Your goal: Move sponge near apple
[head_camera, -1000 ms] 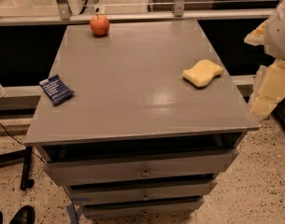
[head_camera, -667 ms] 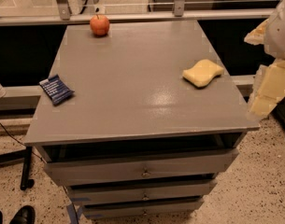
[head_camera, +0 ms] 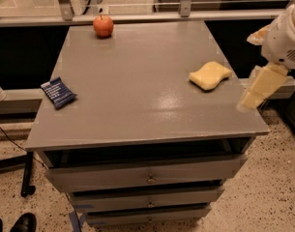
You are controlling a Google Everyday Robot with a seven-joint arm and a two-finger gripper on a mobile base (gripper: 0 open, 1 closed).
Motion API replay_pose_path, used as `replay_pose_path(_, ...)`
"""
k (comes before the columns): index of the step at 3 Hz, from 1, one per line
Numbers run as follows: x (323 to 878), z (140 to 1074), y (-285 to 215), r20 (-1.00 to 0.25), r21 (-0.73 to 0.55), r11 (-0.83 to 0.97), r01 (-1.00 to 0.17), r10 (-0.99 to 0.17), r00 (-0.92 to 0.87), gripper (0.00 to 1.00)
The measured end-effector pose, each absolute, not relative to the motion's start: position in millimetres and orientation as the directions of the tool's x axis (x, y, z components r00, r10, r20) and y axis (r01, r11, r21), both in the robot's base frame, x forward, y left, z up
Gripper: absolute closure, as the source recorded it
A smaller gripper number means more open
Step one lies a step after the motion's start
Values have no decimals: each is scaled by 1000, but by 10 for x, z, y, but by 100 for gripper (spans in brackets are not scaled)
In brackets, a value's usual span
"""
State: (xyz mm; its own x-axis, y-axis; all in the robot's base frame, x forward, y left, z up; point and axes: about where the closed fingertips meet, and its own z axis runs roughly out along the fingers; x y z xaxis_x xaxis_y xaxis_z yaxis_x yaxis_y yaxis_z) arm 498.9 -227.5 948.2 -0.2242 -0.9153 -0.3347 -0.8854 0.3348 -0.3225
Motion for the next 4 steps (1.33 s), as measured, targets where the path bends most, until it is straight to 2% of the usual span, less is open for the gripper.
replay_pose_path(1, 5497, 9209, -2375, -447, -302, 427, -852, -853, -269, 0)
replay_pose_path(2, 5913, 8985, -2418, -549, -230, 524, -820, -766, -335, 0)
replay_pose_path(4, 6401, 8584, -2351, -674, -72, 629, -774, -603, -427, 0)
